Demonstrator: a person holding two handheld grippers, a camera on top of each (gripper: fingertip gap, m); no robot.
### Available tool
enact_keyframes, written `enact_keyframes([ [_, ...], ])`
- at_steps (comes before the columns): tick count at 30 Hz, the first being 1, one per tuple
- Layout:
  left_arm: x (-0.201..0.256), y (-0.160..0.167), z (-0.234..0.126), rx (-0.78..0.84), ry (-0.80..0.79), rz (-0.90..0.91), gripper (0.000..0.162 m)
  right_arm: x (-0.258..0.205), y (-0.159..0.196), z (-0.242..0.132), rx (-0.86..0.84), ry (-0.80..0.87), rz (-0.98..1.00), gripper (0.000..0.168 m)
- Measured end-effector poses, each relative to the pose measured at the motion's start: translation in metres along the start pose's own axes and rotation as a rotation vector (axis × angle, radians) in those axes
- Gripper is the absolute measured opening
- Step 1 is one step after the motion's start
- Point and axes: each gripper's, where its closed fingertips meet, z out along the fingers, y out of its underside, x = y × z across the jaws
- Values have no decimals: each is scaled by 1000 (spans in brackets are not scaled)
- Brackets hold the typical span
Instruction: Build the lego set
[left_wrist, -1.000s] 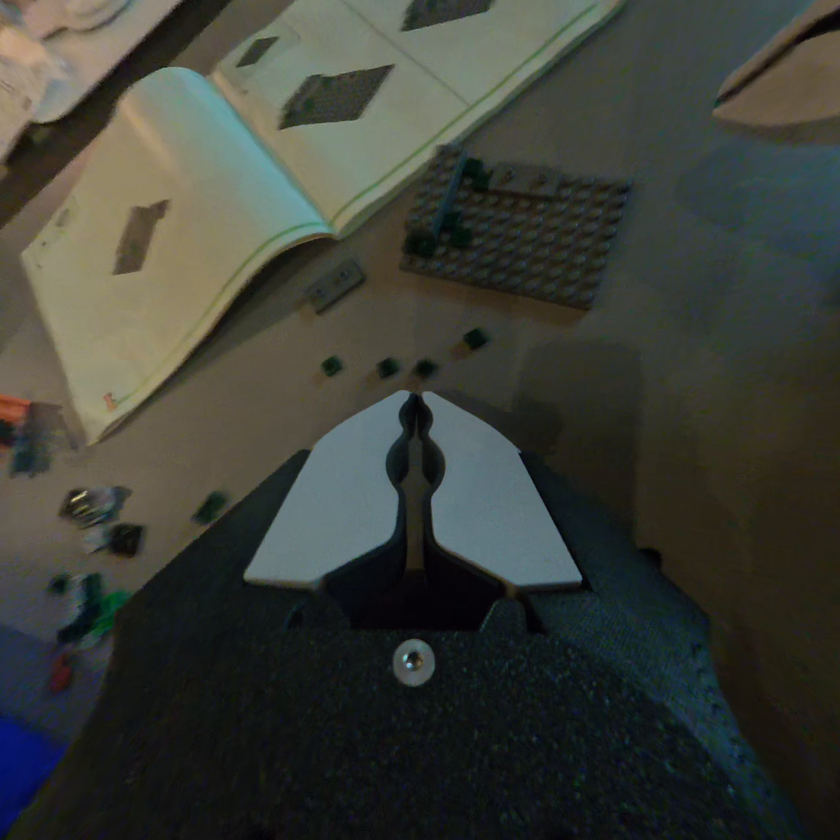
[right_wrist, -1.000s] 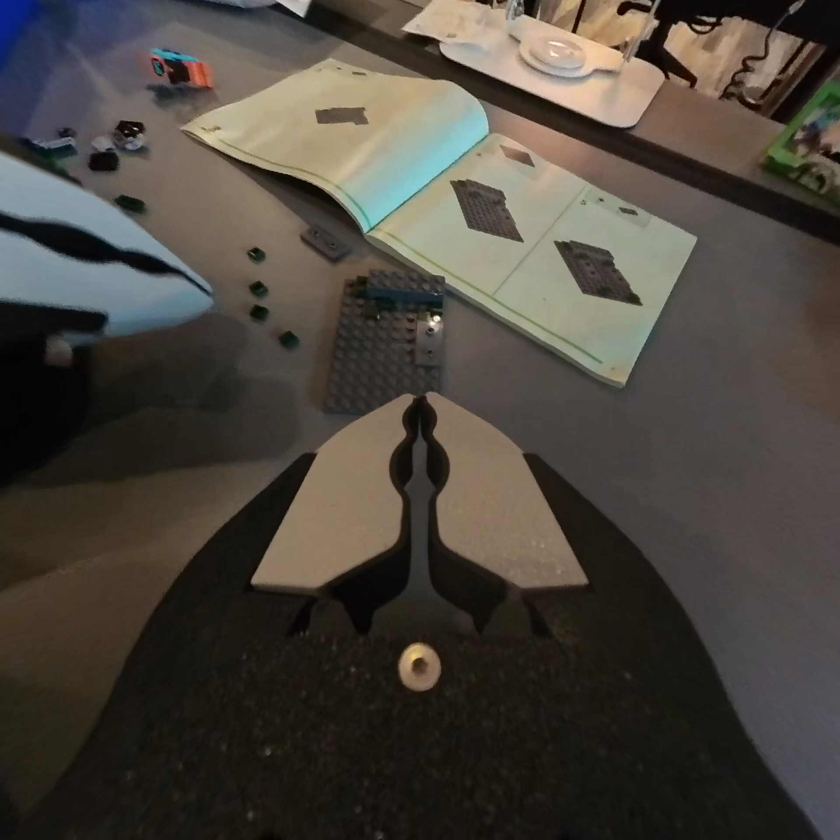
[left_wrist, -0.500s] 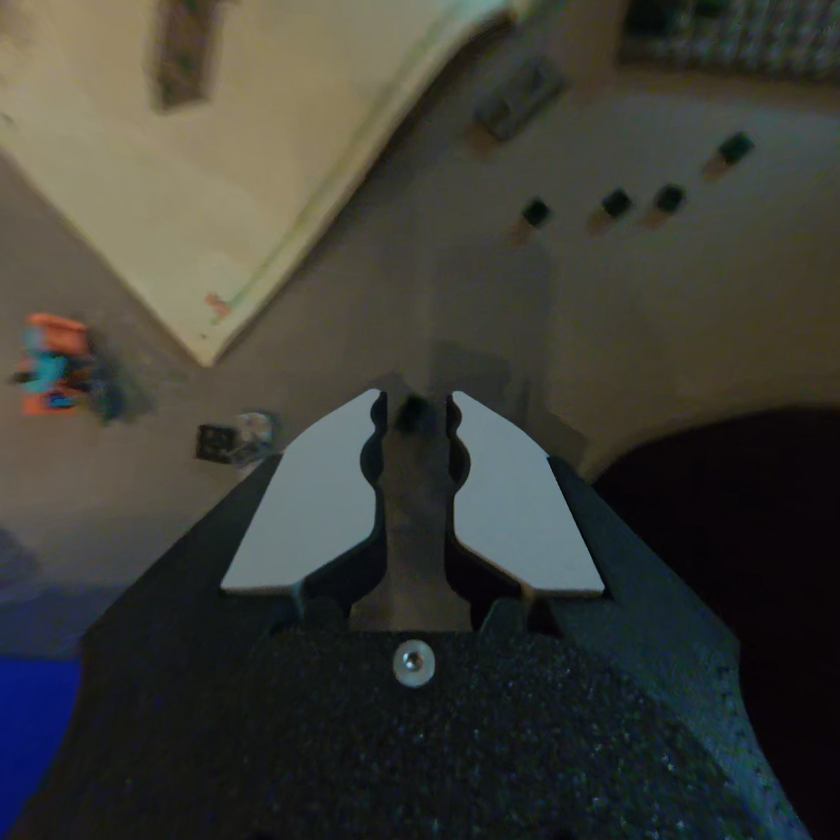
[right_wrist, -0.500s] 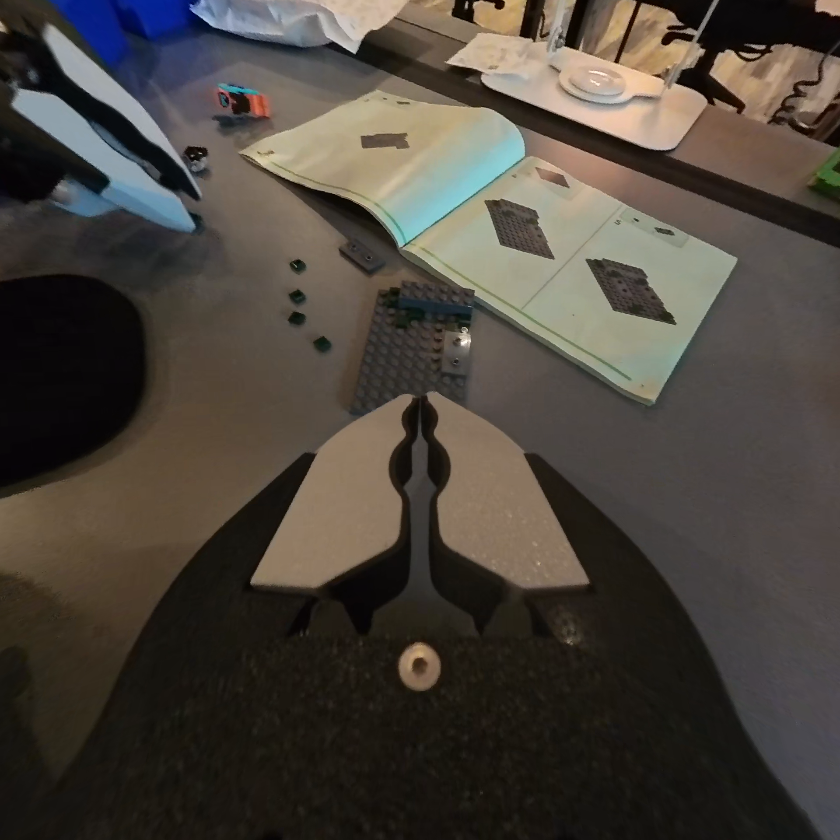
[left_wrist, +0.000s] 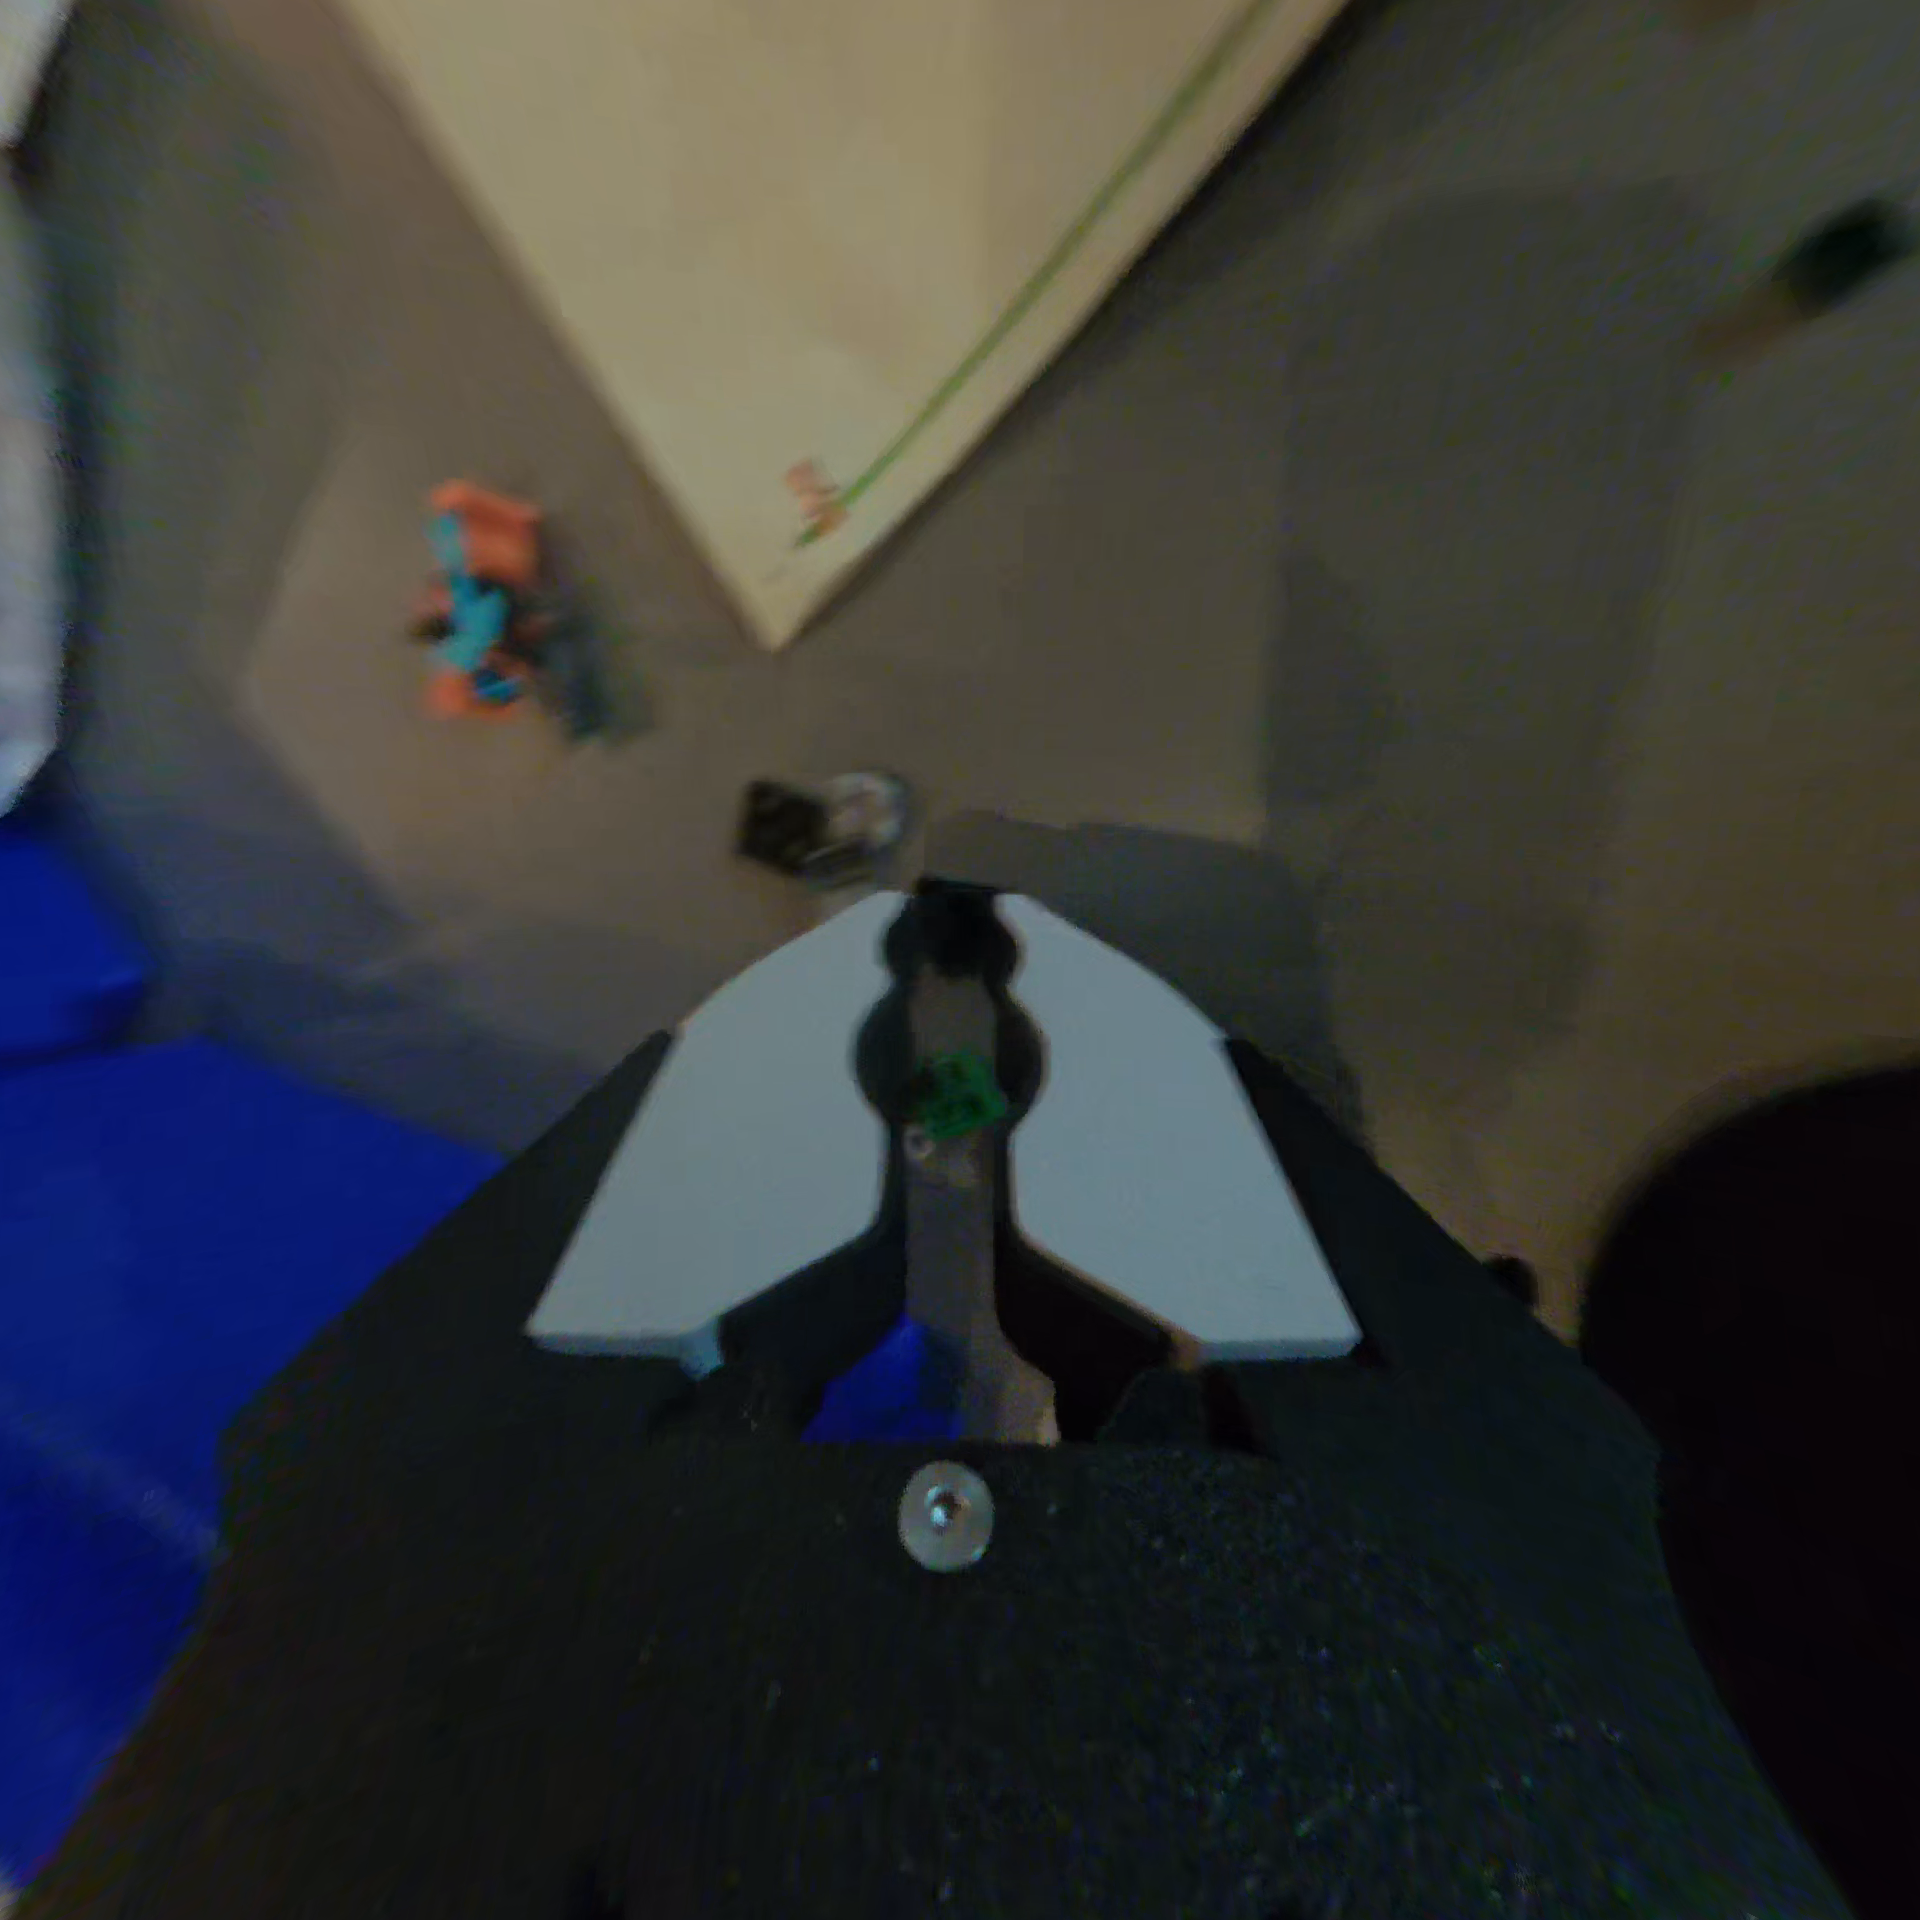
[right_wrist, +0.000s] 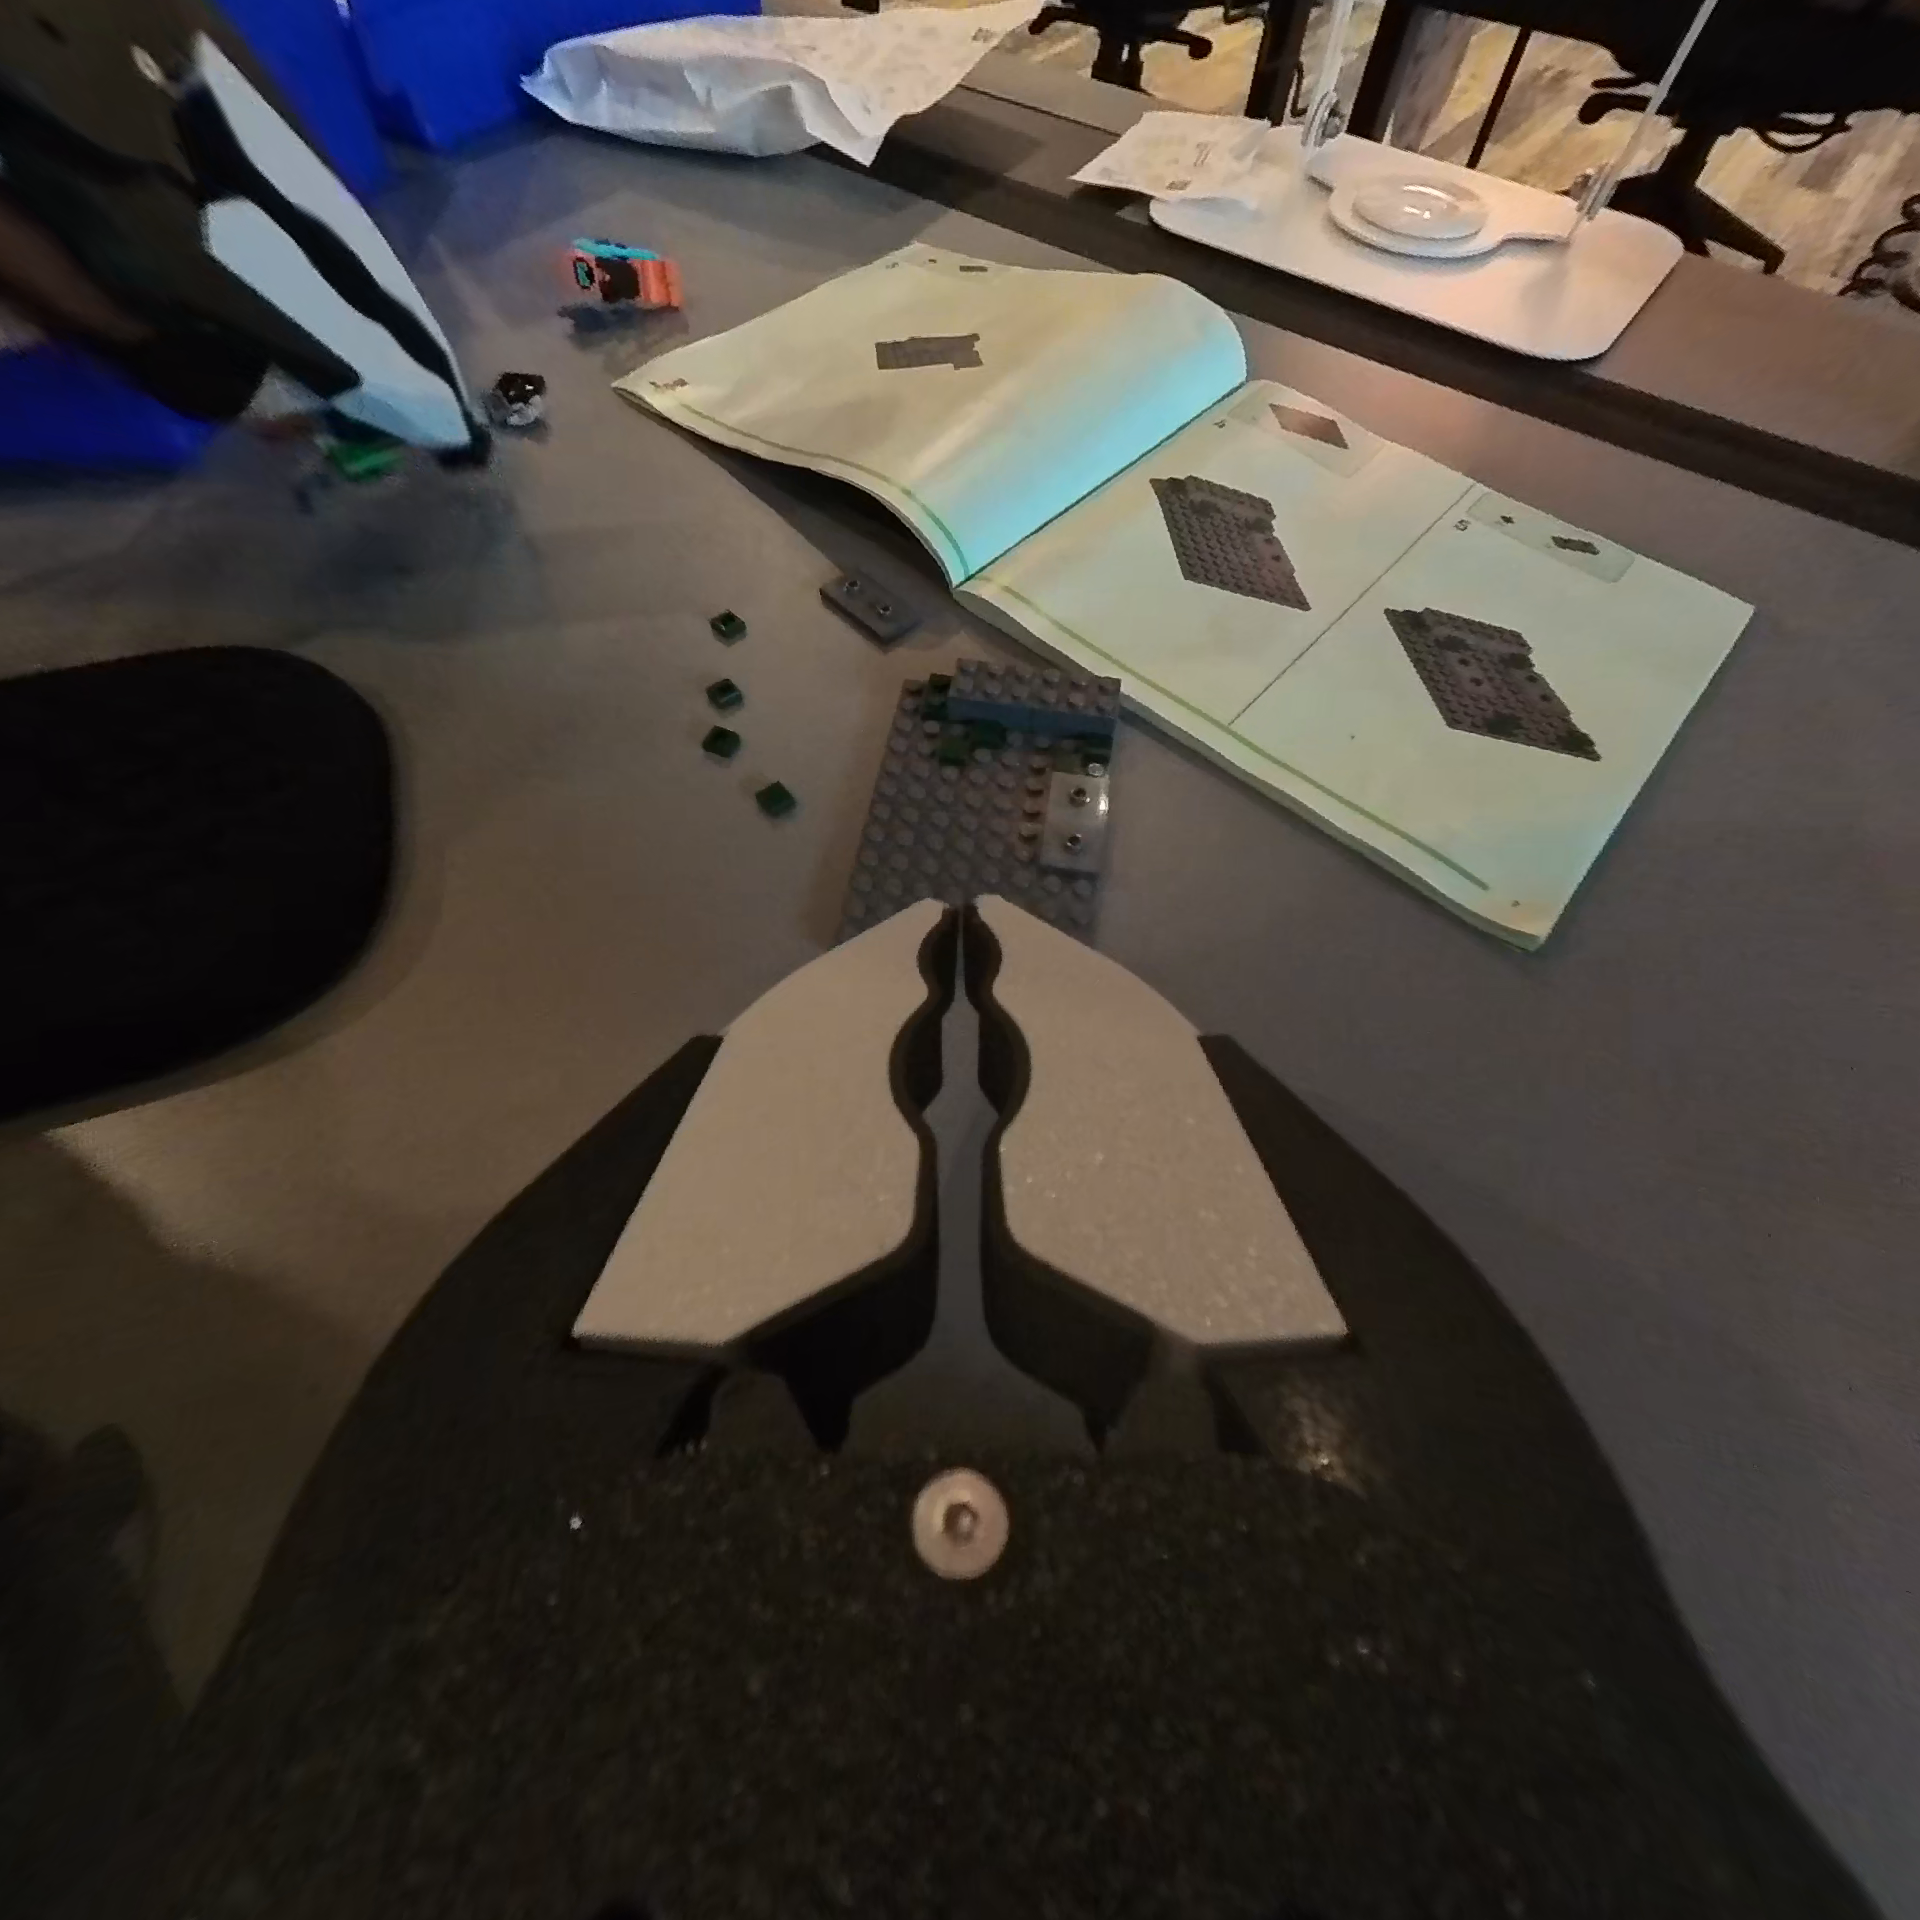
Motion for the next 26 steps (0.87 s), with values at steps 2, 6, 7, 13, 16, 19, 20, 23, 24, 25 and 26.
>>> enact_keyframes([
  [2,-9,0,-3,1,-54,-24,26,0,0,0,3,-1,-3,0],
  [6,-9,-8,-14,67,-95,-47,28,-1,-1,-1,8,-4,-6,0],
  [7,-5,-13,-18,105,-91,-52,29,-1,-1,-2,9,-3,-8,0],
  [13,55,-58,-57,440,136,-145,2,-1,-2,-2,0,15,-1,0],
  [16,93,-74,-65,519,183,-150,0,4,0,-1,-26,68,8,0],
  [19,129,-87,-71,580,267,-194,0,5,0,-2,-32,96,9,0],
  [20,138,-90,-72,596,285,-207,0,4,0,-3,-30,100,8,0],
  [23,159,-98,-74,633,324,-211,1,4,2,-4,-35,118,-3,0],
  [24,164,-98,-73,634,326,-197,0,3,3,-4,-37,119,-8,0],
  [25,168,-99,-72,632,325,-183,0,2,4,-3,-37,117,-11,0],
  [26,171,-100,-72,634,322,-175,0,1,4,-3,-36,113,-14,0],
])
